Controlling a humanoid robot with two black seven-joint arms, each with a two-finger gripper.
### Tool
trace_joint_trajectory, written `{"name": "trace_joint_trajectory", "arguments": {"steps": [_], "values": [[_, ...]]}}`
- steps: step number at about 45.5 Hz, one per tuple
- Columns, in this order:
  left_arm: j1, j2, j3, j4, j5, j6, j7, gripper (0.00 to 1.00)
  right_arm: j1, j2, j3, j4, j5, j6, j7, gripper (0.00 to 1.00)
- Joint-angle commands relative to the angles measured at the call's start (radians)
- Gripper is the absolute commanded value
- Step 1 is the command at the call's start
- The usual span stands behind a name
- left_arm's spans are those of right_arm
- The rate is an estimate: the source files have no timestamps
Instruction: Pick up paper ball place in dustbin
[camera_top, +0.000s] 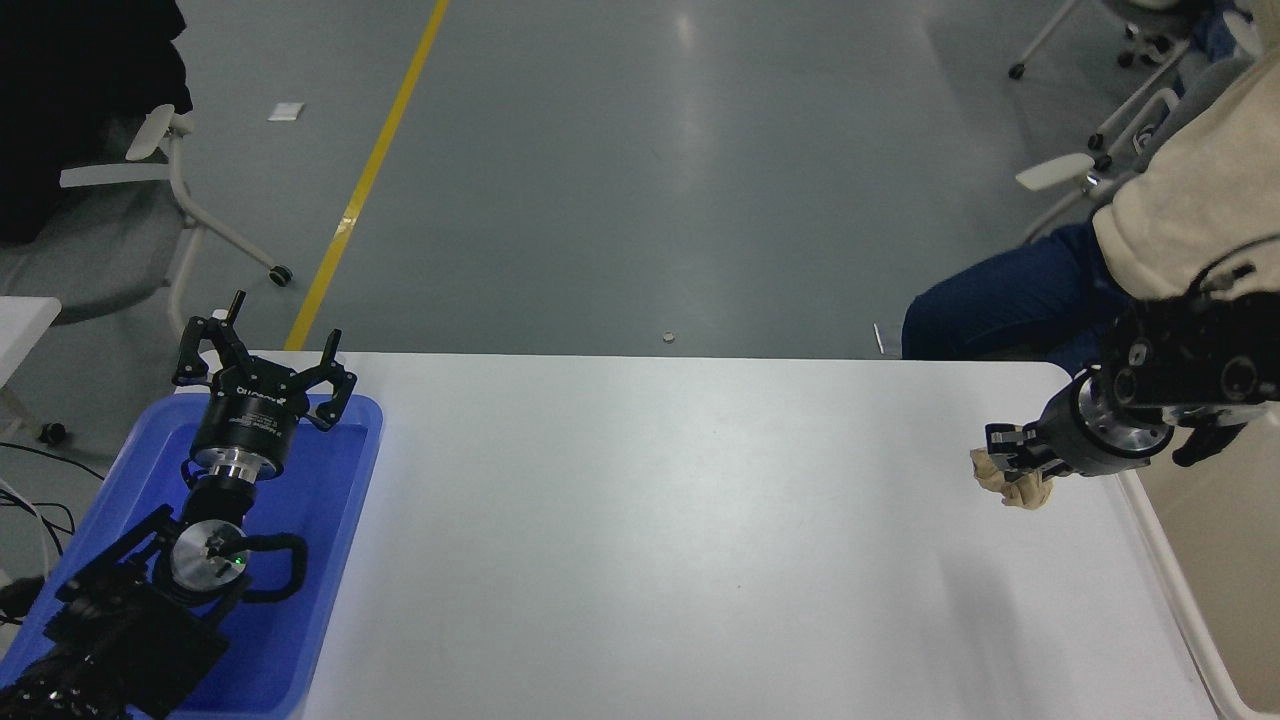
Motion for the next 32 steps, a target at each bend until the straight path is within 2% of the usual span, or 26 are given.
{"name": "trace_joint_trajectory", "arguments": {"steps": [1, 6, 15, 32], "values": [[0.0, 0.0, 0.0, 0.0, -0.001, 0.002, 0.0, 1.0, 0.284, -0.056, -0.04, 0.102, -0.005, 0.258, 0.0, 0.0], [0.0, 0.0, 0.0, 0.0, 0.001, 0.002, 0.0, 1.0, 0.4, -0.08, -0.044, 0.107, -0.006, 0.337, 0.0, 0.0], [0.0, -0.001, 0.0, 0.0, -0.001, 0.003, 0.0, 1.0, 0.584, -0.117, -0.047, 0.153, -0.018, 0.337, -0.002, 0.0], [0.0, 0.0, 0.0, 0.0, -0.001, 0.002, 0.0, 1.0, 0.66, -0.117, -0.09, 0.185, -0.026, 0.337, -0.002, 0.0]]}}
